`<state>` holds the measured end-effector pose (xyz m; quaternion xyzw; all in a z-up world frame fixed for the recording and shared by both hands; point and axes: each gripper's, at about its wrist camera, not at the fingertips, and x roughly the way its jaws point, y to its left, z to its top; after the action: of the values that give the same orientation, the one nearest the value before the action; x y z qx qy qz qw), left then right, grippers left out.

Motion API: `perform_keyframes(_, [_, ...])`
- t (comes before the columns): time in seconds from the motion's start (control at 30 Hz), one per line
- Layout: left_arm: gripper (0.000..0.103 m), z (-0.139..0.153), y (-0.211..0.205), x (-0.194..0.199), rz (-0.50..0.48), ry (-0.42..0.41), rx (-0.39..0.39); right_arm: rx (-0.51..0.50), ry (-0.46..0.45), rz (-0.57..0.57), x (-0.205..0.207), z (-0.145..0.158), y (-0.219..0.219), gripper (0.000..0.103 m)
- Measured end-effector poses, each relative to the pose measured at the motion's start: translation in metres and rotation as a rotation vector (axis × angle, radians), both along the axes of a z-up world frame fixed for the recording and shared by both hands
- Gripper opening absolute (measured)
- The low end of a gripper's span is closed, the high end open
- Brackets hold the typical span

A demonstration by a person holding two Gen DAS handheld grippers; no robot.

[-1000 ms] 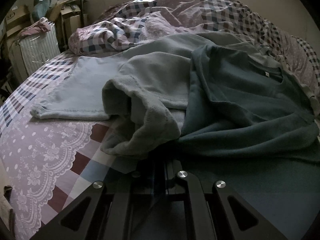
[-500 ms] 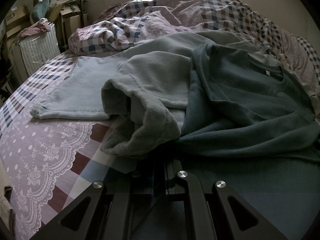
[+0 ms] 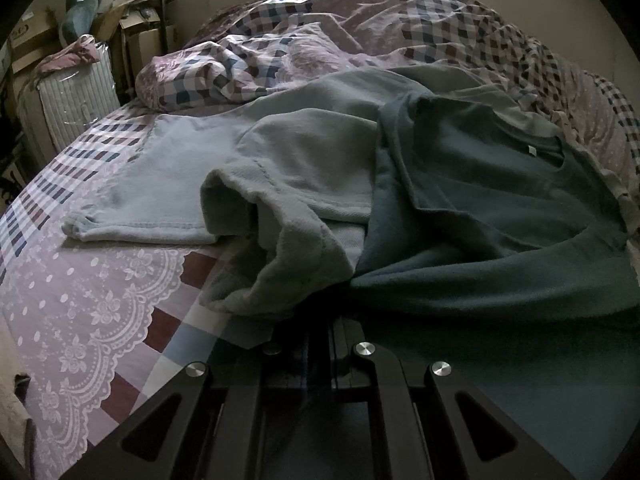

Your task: Fold clothes

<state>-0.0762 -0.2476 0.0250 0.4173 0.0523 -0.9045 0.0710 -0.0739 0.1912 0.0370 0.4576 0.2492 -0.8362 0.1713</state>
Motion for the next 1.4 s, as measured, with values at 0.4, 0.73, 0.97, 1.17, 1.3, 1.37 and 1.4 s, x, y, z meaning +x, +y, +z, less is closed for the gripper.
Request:
perform_keyframes(0.4, [0.006, -0.005, -0.008, 0.002, -0.003, 0.01, 0.065, -0.153, -0.008, -0.141, -0.002, 0.062, -0.014, 0.038])
perform_keyframes(0.73, [0.006, -0.007, -0.019, 0.004, 0.001, 0.036, 0.158, -0.51, -0.097, 0.07, -0.081, 0.103, -0.234, 0.044])
perform_keyframes(0.97, [0.006, -0.009, -0.022, 0.005, 0.003, 0.04, 0.191, -0.561, -0.193, -0.016, -0.154, 0.059, -0.327, 0.044])
perform_keyframes(1.17, [0.005, -0.009, -0.023, 0.005, 0.004, 0.039, 0.201, -0.678, -0.258, -0.103, -0.194, 0.04, -0.34, 0.044])
perform_keyframes(1.3, [0.005, -0.009, -0.024, 0.005, 0.004, 0.039, 0.213, -0.578, -0.234, -0.1, -0.202, 0.034, -0.355, 0.012])
perform_keyframes(1.37, [0.005, -0.009, -0.026, 0.006, 0.004, 0.041, 0.224, -0.551, -0.178, -0.079, -0.207, 0.043, -0.36, 0.005])
perform_keyframes(1.4, [0.005, -0.008, -0.027, 0.006, 0.004, 0.047, 0.232, -0.533, -0.166, -0.062, -0.212, 0.048, -0.366, 0.005])
